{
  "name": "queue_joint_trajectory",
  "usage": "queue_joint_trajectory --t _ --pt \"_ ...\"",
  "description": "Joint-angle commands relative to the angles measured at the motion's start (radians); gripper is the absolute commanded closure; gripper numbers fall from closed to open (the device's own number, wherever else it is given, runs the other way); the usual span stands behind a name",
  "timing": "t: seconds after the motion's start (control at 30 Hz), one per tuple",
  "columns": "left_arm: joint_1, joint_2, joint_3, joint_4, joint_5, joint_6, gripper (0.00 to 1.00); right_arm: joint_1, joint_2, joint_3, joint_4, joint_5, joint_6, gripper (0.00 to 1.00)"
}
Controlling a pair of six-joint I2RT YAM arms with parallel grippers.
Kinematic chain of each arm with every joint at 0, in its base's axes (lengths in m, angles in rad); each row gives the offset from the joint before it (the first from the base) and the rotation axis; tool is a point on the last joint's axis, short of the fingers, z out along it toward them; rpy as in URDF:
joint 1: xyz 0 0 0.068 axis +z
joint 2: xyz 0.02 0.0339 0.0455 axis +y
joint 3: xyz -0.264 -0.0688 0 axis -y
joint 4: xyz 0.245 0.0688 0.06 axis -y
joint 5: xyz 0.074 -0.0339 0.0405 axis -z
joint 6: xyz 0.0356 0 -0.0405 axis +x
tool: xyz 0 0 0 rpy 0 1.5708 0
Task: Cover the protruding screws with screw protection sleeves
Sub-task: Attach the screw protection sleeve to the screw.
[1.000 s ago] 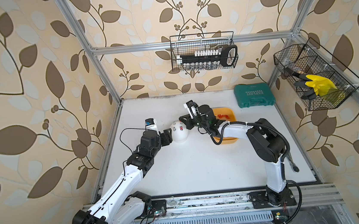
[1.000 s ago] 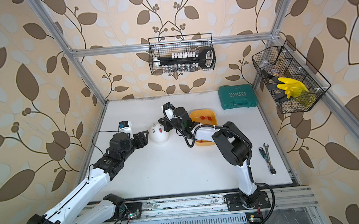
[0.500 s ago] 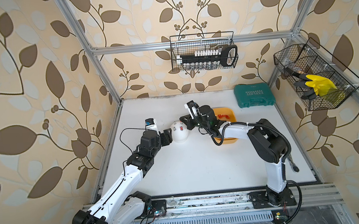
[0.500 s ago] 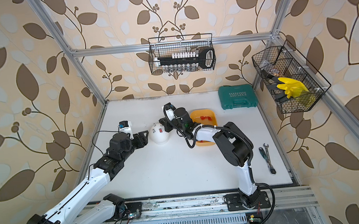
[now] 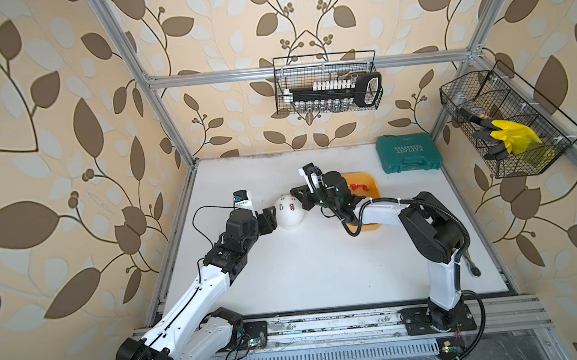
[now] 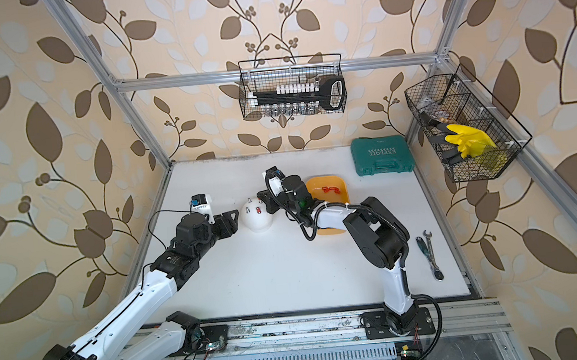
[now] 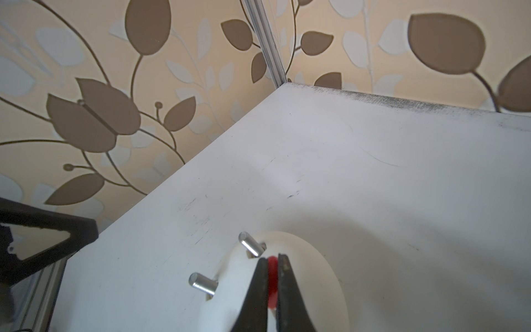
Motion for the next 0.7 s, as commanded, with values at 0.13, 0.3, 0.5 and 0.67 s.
queue_joint_trajectory --t 0.13,0.3,0.5,0.67 --pt "0.002 -0.016 -0.001 0.024 -0.026 0.014 0.3 -0.006 -0.025 -0.052 0.036 -0.001 -0.007 0.91" --pt "0.002 -0.013 -0.001 0.026 -0.026 0.015 0.3 -0.006 -0.035 -0.083 0.069 0.003 -0.011 0.91" --pt "0.002 -0.018 -0.003 0.027 -0.022 0.016 0.3 -0.008 -0.038 -0.093 0.077 -0.002 -0.014 0.91" --pt "0.002 -0.029 -0.009 0.022 -0.026 0.015 0.3 -0.008 -0.042 -0.113 0.093 -0.009 -0.017 0.9"
